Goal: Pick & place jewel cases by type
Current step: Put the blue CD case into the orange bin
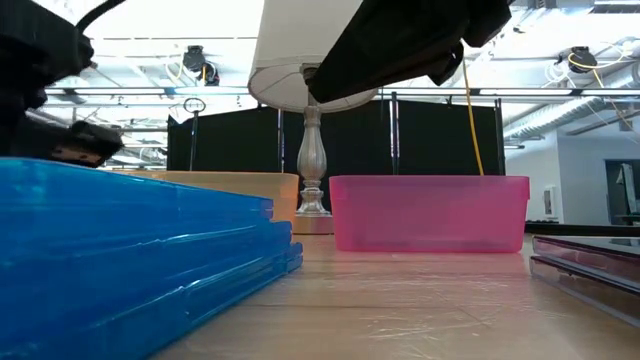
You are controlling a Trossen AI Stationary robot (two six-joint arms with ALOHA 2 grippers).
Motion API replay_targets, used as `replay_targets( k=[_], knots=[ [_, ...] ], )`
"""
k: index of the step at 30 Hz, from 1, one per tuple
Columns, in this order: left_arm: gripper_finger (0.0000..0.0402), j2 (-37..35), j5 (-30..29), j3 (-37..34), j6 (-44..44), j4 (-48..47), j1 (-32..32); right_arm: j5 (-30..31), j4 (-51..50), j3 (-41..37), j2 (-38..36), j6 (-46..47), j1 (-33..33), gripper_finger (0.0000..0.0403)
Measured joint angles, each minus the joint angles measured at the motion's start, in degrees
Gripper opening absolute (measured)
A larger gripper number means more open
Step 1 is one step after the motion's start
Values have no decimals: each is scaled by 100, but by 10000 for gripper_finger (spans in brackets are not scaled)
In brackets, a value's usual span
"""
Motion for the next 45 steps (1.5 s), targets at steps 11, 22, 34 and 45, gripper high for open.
replay_targets(
  k=[11, 22, 34, 45],
  knots=[
    [8, -149, 107, -1, 119, -222, 125, -4, -43, -4, -4, 0, -2, 0],
    [13, -191, 92, 164, 344, -119, 276, -15, -39, -4, -4, 2, -39, 0],
    [17, -191, 90, 164, 615, -65, 473, -20, -39, -4, -4, 44, -39, 0],
    [12, -191, 187, 168, 804, 246, 535, -20, -39, -4, -4, 43, -39, 0]
  ],
)
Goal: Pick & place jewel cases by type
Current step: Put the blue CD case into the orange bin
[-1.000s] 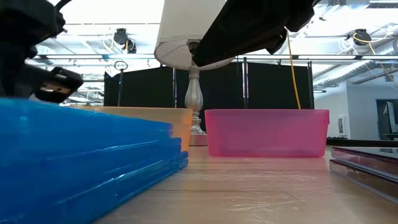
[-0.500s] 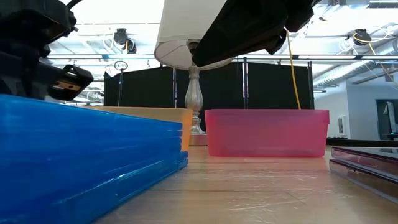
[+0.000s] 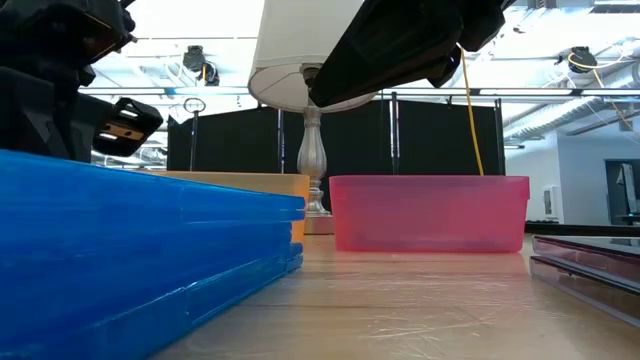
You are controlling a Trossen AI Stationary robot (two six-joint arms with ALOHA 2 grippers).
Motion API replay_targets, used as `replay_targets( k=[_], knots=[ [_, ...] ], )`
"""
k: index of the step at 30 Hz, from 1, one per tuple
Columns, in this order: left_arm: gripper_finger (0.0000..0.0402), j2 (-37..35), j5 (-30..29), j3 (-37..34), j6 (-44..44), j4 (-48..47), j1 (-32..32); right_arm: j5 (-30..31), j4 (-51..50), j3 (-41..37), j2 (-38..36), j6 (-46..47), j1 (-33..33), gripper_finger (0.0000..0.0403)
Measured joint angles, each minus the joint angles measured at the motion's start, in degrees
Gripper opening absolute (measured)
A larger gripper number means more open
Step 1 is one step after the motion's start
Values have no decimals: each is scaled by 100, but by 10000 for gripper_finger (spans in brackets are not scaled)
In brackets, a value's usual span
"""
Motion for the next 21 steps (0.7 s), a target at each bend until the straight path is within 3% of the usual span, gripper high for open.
replay_targets(
  k=[9, 16, 21],
  knots=[
    [14, -1, -71, 0, 50, -65, 22, 0, 0, 0, 0, 0, 0, 0],
    [8, -84, -291, 192, -83, -882, -189, 0, 0, 0, 0, -4, 0, 0],
    [10, 125, -355, 214, -119, -594, -214, 0, 0, 0, 0, -35, 0, 0]
  ],
)
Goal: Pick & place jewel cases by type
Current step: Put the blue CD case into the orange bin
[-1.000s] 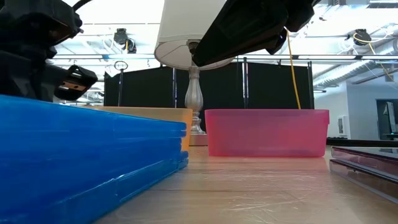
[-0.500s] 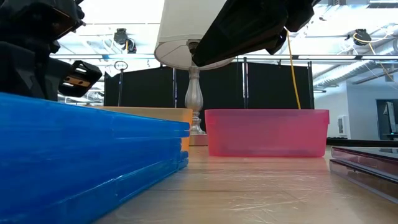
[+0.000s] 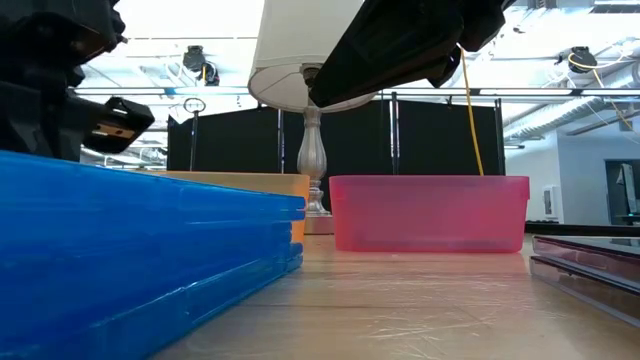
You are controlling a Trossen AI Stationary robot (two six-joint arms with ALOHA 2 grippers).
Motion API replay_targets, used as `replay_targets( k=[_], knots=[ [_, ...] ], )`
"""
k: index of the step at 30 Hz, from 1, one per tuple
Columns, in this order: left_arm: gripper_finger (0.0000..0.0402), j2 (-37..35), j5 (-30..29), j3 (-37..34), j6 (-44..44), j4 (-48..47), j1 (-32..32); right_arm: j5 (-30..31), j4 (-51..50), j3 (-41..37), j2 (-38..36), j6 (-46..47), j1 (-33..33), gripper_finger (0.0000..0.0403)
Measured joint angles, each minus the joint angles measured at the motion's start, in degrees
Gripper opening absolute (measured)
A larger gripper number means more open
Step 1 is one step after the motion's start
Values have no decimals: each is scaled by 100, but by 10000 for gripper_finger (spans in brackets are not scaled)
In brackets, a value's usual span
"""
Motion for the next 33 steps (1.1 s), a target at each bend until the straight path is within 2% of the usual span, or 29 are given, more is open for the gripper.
replay_targets(
  k=[3, 8, 14, 19, 24, 29, 33],
  knots=[
    [4, 209, 2, 0, 78, 167, 31, 0, 0, 0, 0, 8, 0, 0],
    [16, 453, -34, 134, 188, 201, 37, 0, 0, 0, 0, 14, 0, 0],
    [4, 442, -197, 547, 236, -660, 2, 0, -2, 0, 0, 14, 0, 0],
    [16, 439, -296, 727, 305, -587, -36, 0, -2, 0, 0, 16, 0, 0],
    [5, 450, -299, 730, 326, -643, -7, 0, 0, 0, 0, 17, 0, 0],
    [18, 493, -355, 728, 320, -662, -20, 0, 0, 0, 0, 20, 0, 0],
    [7, 493, -352, 728, 319, -669, -35, 0, 0, 0, 0, 33, 0, 0]
  ],
)
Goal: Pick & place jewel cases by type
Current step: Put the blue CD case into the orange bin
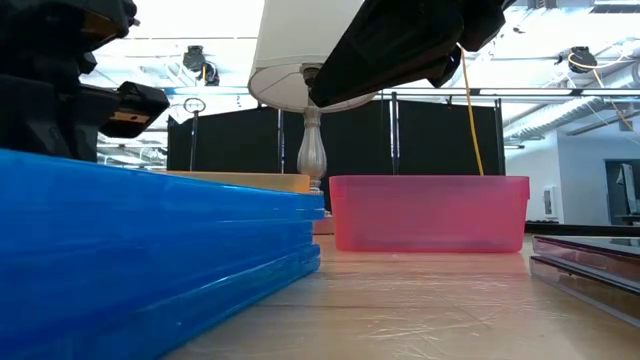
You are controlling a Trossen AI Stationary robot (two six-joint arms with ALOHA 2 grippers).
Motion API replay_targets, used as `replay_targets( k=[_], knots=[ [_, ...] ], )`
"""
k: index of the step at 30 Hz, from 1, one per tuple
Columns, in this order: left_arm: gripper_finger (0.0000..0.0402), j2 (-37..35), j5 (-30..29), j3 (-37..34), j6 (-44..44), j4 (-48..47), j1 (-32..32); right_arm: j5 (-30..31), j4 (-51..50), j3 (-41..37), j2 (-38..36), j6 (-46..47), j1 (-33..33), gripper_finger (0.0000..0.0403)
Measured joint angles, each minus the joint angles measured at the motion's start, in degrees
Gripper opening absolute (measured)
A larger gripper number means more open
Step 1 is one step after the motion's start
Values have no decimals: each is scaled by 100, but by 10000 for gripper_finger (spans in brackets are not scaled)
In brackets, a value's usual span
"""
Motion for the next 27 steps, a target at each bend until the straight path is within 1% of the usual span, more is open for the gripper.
replay_targets(
  k=[2, 6, 8, 12, 15, 18, 22, 24, 27],
  knots=[
    [5, 0, 26, 0, 0, 3, 0, 0, 0, 0, 0, 0, 0, 0],
    [16, 0, 37, 0, 0, 161, 0, 0, 2, 0, 0, 0, 0, 0],
    [15, 17, 77, 0, 24, 231, 0, 0, 2, 0, 0, 0, 0, 0],
    [5, 259, 210, -7, 137, 426, 0, -1, 2, 0, 0, 0, 0, 0],
    [14, 457, 181, 7, 234, 640, 14, 0, 4, 0, 0, -4, 0, 0],
    [18, 481, 100, 9, 320, 660, 33, -1, 3, 0, 0, -4, 0, 0],
    [5, 286, 54, 73, 392, 344, 1, -2, 5, 0, 0, -7, 0, 0],
    [6, 140, -11, 146, 405, 166, -32, -2, 5, 0, 0, -15, 0, 0],
    [18, -205, -363, 219, 421, -150, -140, -26, 16, 0, 0, -2, 0, 0]
  ],
)
